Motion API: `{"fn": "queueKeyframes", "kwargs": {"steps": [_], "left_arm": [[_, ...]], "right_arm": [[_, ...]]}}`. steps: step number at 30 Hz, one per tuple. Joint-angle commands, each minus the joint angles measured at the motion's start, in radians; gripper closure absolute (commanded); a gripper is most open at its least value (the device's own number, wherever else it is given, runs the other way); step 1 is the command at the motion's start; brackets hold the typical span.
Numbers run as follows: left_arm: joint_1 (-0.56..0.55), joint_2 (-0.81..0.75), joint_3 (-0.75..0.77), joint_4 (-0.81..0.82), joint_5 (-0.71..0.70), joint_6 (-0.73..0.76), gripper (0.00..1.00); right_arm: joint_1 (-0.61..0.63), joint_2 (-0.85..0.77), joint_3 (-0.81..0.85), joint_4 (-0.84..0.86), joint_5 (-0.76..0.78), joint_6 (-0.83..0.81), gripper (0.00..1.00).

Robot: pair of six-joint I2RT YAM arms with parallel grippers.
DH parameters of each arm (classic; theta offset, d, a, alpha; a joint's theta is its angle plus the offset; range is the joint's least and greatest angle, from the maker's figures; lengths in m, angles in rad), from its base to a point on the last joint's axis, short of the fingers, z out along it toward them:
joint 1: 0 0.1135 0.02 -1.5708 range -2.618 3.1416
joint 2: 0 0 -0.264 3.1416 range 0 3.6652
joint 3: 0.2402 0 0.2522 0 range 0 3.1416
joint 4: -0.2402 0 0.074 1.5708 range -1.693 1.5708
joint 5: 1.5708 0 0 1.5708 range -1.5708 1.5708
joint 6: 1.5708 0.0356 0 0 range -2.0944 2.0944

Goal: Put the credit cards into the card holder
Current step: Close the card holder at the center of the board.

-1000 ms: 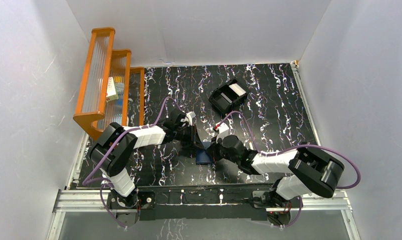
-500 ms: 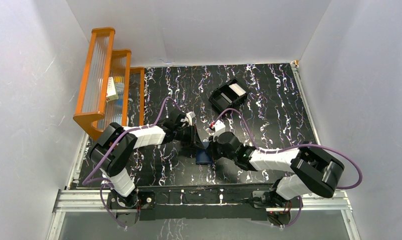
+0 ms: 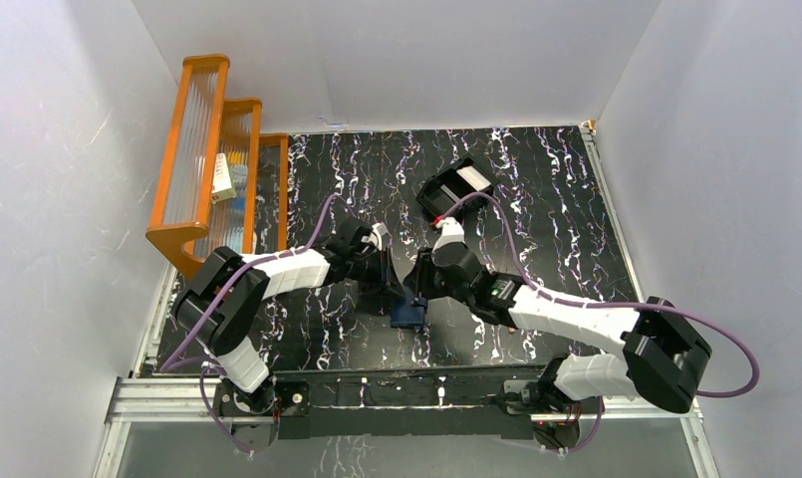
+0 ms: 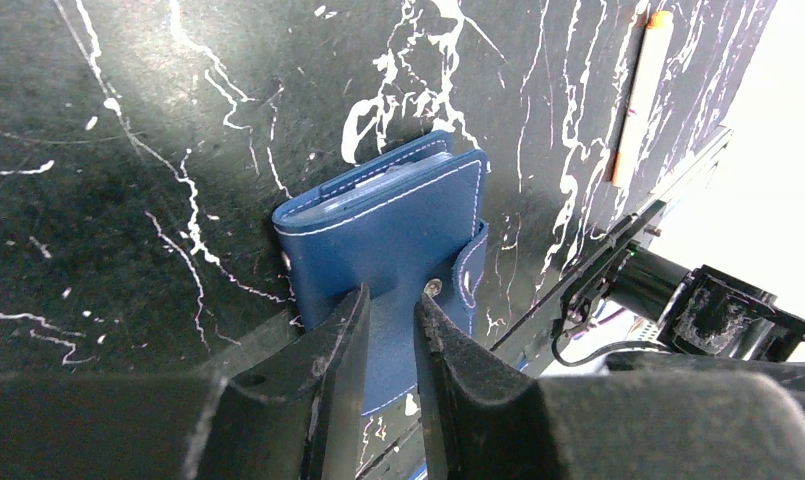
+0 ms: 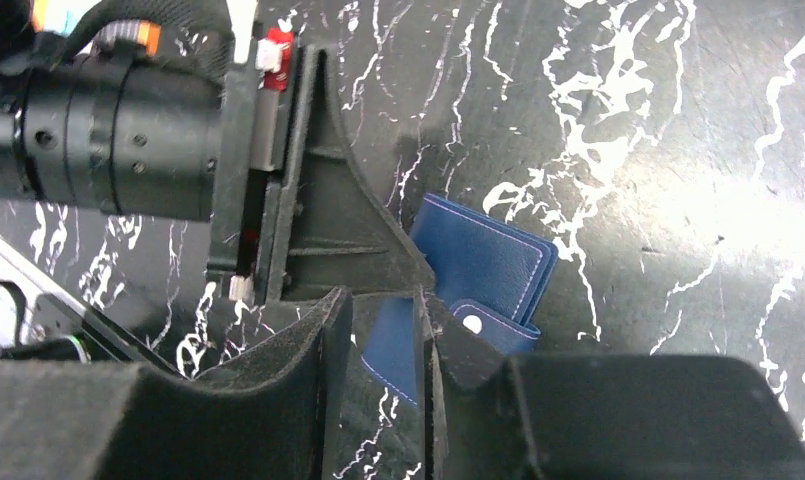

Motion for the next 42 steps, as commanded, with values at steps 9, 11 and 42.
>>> {"fn": "queueKeyframes", "kwargs": {"steps": [9,11,42], "left_arm": [[-0.009,-0.058,0.078,-0.228,-0.064,0.025,0.7],[-0.014,-0.053,0.088,-0.219,-0.046,0.026,0.75],[-0.024,0.086,0.107,-0.139,-0.016,0.039,0.84]], "right_arm": [[-0.061,0.056,0.069,-0.166,-0.021,0.161,0.77],[-0.062,0.066,0.066,-0.169,-0.04,0.164,0.77],[-0.114,0.121,0.006,-0.121,-0.177,0.183,0.72]]}}
